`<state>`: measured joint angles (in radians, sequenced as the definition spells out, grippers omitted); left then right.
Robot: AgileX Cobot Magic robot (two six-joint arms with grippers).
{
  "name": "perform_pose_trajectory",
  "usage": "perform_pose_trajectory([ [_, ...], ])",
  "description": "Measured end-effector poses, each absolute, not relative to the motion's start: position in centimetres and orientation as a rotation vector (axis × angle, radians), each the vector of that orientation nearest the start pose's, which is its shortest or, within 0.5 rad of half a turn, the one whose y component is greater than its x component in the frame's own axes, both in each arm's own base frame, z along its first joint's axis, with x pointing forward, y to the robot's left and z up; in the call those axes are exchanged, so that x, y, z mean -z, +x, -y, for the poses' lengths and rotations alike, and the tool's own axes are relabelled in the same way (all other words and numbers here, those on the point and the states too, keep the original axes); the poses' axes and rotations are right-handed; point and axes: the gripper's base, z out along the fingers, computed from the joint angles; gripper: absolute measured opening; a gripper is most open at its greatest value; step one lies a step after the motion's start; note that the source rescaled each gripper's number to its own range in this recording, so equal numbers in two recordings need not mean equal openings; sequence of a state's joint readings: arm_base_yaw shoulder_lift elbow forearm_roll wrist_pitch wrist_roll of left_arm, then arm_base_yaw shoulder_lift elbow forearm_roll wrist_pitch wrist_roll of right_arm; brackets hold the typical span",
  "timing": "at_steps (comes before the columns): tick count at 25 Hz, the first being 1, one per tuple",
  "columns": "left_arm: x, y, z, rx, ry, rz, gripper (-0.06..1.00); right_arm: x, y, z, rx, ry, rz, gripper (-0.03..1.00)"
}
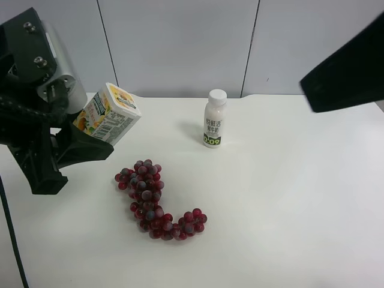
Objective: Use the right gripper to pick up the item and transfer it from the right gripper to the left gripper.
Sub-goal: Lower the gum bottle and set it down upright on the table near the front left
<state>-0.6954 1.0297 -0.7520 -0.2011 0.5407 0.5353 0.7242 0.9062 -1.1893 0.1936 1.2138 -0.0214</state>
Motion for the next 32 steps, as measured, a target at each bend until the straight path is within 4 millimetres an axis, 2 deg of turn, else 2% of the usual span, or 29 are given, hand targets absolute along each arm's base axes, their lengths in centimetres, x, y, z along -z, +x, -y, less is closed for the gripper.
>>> perform_pose_trajectory([
  [2,-29.9,15.2,13.9,0.290,1.209,-1.963,0.00,-41.3,8.5,-9.6,-0.565,-0.893,-2.271,1.00],
  [4,-29.9,15.2,13.9,0.290,1.209,-1.963,0.00,-40.1,7.6,-8.8,-0.559,-0.895,-2.283,1.00],
  [10,-29.9,15.2,13.9,0.290,1.209,-1.963,0.00,-32.8,5.3,-6.8,-0.516,-0.918,-2.441,1.00],
  [14,-29.9,15.2,13.9,0.290,1.208,-1.964,0.00,-29.0,3.6,-5.2,-0.486,-0.923,-2.487,0.95],
  [16,-29.9,15.2,13.9,0.295,1.200,-1.969,0.00,-27.8,3.0,-4.3,-0.464,-0.915,-2.457,0.92],
  [24,-29.9,15.2,13.9,0.304,1.184,-1.981,0.00,-28.1,2.2,-1.9,-0.361,-0.827,-2.219,0.89],
  [32,-29.9,15.2,13.9,0.304,1.184,-1.981,0.00,-27.4,2.6,-2.1,-0.342,-0.818,-2.191,0.89],
])
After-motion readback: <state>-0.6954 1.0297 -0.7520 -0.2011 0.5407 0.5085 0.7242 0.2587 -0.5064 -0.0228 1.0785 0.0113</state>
